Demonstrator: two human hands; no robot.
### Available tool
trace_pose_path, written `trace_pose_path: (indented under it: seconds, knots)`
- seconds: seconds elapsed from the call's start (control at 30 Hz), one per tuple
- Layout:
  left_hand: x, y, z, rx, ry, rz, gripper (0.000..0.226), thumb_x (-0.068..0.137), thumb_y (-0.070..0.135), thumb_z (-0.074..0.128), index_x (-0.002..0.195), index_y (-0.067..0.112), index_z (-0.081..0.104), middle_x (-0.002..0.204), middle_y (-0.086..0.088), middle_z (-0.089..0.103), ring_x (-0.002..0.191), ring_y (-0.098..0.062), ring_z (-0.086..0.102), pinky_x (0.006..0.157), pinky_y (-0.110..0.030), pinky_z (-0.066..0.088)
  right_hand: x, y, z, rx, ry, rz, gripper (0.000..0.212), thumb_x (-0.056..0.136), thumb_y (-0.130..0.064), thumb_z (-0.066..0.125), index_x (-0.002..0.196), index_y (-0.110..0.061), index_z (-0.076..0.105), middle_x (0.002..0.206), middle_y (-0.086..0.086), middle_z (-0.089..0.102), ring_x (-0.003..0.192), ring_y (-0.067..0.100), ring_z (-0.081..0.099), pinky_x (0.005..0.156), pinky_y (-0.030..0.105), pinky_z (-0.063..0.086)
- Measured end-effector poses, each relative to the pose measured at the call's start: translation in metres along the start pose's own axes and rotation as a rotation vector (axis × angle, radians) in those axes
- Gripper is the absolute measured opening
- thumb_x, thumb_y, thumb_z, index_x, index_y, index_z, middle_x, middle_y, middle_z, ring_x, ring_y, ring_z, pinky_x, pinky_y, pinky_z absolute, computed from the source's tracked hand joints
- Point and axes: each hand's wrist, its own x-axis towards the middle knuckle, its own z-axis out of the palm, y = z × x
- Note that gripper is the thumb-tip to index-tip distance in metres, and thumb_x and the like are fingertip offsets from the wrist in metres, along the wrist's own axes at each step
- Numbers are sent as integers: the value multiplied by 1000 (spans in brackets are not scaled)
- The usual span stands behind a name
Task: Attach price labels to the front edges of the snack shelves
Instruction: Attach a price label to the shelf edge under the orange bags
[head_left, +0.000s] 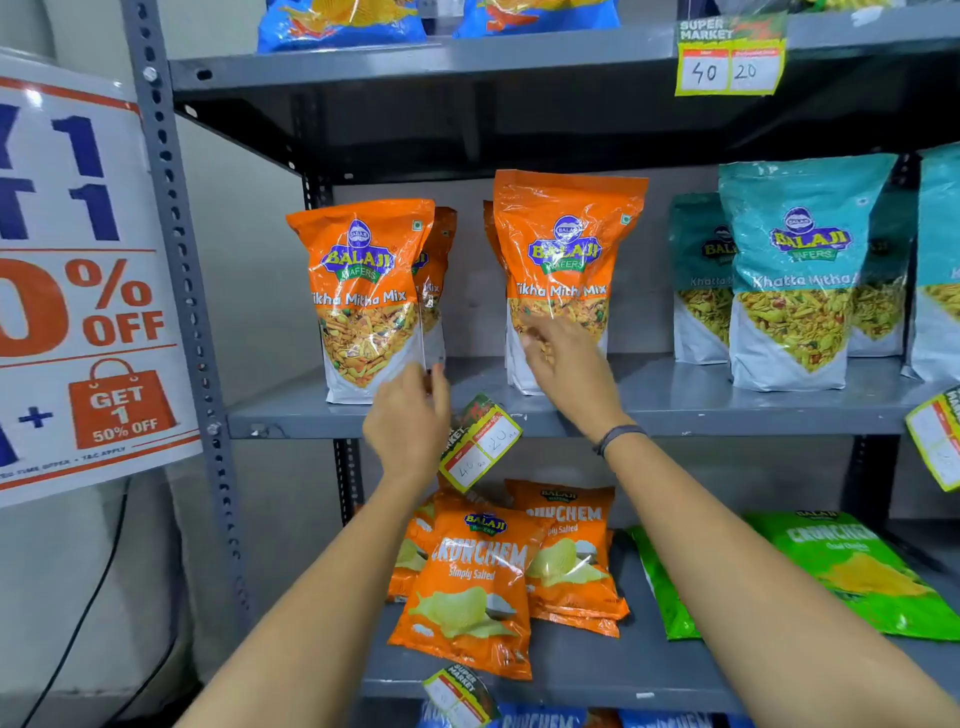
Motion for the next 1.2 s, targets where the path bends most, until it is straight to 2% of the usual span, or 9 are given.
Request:
trace_pose_path:
  seconds: [0.1,0.23,0.4,0.47,0.6,0.7,0.77,0.83,1.2]
  knots:
    - [-28,-15,-4,78,-109,-297,53,96,50,36,73,8,59,70,-16,67,67,-36,65,55,-30,40,-8,-7,17,101,-281,29,29,93,-22,53,120,-13,59,112,11,69,101,25,62,82,30,48]
    - [-44,-32,7,95,-471,-423,69,90,69,26,86,12,64,88,-11,67,87,-32,66,69,-32,42,-17,-13,39,66,-345,78,28,90,-27,57,116,-17,61,106,10,69,98,26,62,81,41,54]
    - [-34,-36,9,-386,-531,-441,45,96,38,50,56,19,47,61,-4,55,67,-25,55,58,-32,49,-15,-10,49,36,-294,152,20,88,-23,61,104,-15,68,106,11,70,98,27,62,77,37,51]
    - [-27,-33,2,-378,-531,-415,45,96,32,51,53,20,45,61,-6,55,58,-20,53,47,-26,46,-13,-9,51,25,-312,176,18,88,-21,60,102,-16,69,105,10,71,98,28,62,74,35,51]
    - [-7,-29,-9,-314,-596,-361,44,94,36,52,56,17,48,68,-13,63,75,-36,65,69,-44,53,-6,-9,52,51,-405,232,17,87,-20,58,100,-19,68,91,8,68,87,26,62,70,35,50]
    - [4,-28,-19,-154,-615,-210,33,95,39,51,70,18,50,84,-19,68,90,-38,63,66,-36,42,-8,-8,45,76,-371,242,10,85,-22,62,92,-17,68,73,-3,56,75,18,55,62,32,44]
    - [4,-33,-25,-79,-616,-112,31,93,41,54,72,18,49,75,-14,64,86,-35,61,61,-32,35,-18,-7,40,41,-377,231,9,82,-25,66,85,-16,68,69,-5,56,72,17,55,61,32,45]
    - [2,-39,-27,-22,-629,-44,33,89,43,59,71,17,51,66,-4,56,78,-29,60,58,-30,35,-31,-8,37,-55,-410,196,12,80,-31,68,79,-19,66,72,-3,64,74,18,60,65,35,50]
    - [-8,-43,-15,170,-542,217,34,87,47,59,93,15,70,94,-4,74,88,-21,65,49,-22,30,-43,-4,46,-240,-344,74,16,84,-35,65,85,-19,67,88,4,74,88,23,64,68,33,49]
